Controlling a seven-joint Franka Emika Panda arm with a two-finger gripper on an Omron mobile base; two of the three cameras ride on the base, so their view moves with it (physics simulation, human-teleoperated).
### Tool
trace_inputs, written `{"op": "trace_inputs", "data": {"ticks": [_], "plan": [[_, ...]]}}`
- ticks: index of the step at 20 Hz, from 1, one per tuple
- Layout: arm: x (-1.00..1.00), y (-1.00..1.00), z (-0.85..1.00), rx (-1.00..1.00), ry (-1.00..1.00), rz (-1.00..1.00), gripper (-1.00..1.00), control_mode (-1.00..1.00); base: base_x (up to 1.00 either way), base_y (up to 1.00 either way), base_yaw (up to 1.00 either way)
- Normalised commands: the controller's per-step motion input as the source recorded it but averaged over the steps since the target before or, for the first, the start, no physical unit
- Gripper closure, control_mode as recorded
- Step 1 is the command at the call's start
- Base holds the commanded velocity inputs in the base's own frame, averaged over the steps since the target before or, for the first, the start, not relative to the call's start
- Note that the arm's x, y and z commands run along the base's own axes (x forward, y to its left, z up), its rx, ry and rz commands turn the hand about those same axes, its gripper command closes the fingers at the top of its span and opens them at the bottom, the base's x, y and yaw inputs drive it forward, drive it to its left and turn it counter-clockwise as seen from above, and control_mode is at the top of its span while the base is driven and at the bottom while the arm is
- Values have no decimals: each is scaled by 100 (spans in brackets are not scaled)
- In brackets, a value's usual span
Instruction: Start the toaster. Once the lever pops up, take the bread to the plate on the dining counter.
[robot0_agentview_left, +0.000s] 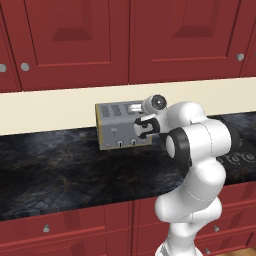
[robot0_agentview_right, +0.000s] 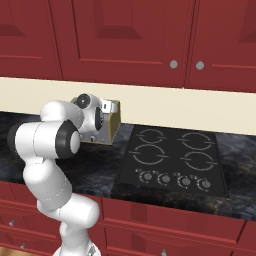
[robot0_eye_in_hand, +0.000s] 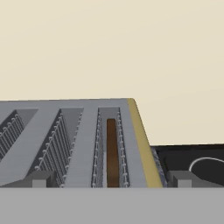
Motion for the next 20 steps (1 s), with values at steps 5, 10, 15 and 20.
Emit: {"op": "trace_inputs", "data": {"ticks": [5, 10, 15, 20], "plan": [[0, 0, 0, 0, 0, 0, -100, -100, 0, 0, 0], [0, 0, 0, 0, 0, 0, -100, -100, 0, 0, 0], [0, 0, 0, 0, 0, 0, -100, -100, 0, 0, 0], [0, 0, 0, 0, 0, 0, -100, -100, 0, 0, 0]]}}
